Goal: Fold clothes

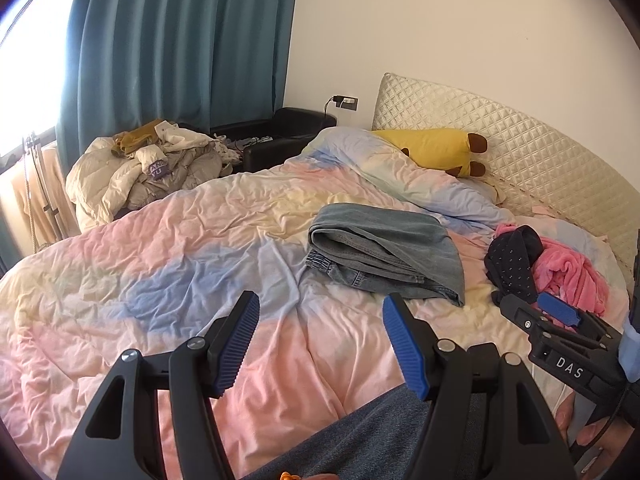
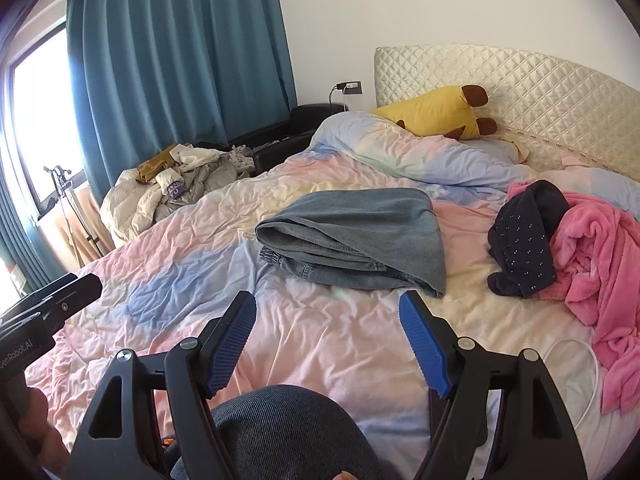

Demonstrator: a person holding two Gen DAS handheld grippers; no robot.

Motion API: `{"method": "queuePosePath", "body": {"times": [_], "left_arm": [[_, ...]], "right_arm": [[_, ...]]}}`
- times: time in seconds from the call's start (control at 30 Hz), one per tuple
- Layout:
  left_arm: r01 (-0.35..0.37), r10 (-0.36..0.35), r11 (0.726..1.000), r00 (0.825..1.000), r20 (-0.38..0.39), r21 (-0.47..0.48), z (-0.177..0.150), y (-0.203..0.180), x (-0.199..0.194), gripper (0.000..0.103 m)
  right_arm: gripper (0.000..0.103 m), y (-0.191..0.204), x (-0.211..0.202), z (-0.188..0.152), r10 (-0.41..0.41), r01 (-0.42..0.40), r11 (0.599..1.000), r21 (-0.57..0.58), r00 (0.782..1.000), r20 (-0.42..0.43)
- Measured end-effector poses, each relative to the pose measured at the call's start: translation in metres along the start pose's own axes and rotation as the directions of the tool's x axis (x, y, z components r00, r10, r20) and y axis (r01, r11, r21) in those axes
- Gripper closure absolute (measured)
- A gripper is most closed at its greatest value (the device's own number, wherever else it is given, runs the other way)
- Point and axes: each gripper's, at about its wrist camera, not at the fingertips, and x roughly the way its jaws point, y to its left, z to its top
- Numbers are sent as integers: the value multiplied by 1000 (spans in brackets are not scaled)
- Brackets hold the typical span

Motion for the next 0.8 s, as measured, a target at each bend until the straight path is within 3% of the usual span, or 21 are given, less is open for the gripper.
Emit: {"method": "queuePosePath", "body": {"times": [0.37, 0.8], "left_arm": [[-17, 18, 1000, 1000, -20, 18, -7, -4, 9, 37], [-30, 31, 999, 999, -22, 30, -9, -6, 10, 37]], "right_arm": [[27, 15, -6, 4, -56, 58, 997, -54, 998, 30], [26, 23, -13, 9, -44, 47, 997, -61, 997, 56]]}}
